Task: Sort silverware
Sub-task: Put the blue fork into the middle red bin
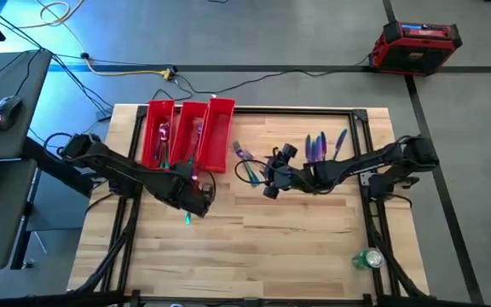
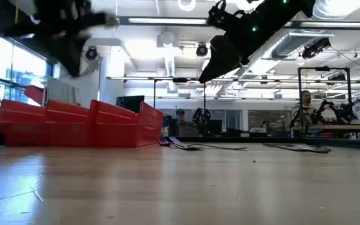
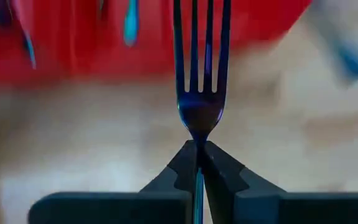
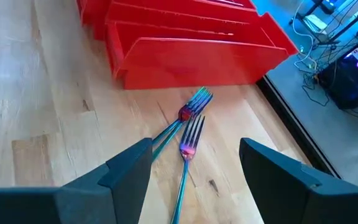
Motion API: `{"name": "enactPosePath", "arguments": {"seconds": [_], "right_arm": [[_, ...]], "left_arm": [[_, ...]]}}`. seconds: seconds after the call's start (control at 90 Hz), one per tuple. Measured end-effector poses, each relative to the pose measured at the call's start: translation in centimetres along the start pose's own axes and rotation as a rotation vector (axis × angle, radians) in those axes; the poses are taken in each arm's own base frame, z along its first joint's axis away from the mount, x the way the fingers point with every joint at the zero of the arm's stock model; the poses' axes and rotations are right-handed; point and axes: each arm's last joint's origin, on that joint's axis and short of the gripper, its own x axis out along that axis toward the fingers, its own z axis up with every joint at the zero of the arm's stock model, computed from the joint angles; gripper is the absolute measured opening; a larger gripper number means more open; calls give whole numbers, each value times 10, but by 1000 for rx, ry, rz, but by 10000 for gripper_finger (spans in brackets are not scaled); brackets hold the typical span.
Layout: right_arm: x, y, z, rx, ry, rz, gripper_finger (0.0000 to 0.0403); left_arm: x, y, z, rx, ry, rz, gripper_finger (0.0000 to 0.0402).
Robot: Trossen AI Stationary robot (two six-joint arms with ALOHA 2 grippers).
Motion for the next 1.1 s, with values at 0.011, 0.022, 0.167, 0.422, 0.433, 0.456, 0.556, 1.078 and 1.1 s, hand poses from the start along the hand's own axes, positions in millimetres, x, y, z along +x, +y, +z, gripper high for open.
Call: {"name": "enactPosePath", "arguments": {"seconds": [0.011, 0.022, 0.167, 0.422, 0.433, 0.456, 0.556, 1.078, 1.1], "right_arm": [[0, 0, 0, 0, 0, 0, 231], [0, 0, 0, 0, 0, 0, 231], [0, 0, 0, 1, -1, 0, 231], [0, 0, 0, 6, -2, 0, 231], [0, 0, 0, 6, -2, 0, 231], [0, 0, 0, 6, -3, 0, 231], [0, 0, 0, 6, -3, 0, 231], [0, 0, 1, 1, -5, 1, 231], [0, 0, 1, 2, -7, 1, 231]], "left_arm": [[-2, 0, 3, 2, -19, -1, 0], [-4, -1, 6, 4, -38, 0, 0], [-19, -1, 47, 92, -239, 51, 0], [8, 7, 127, 187, -233, 255, 0], [11, 8, 130, 186, -219, 264, 0], [17, 10, 136, 185, -193, 280, 0], [44, 23, 159, 181, -69, 321, 0], [155, 71, 190, 29, 221, 54, 0], [156, 71, 189, 31, 227, 48, 0]]}}
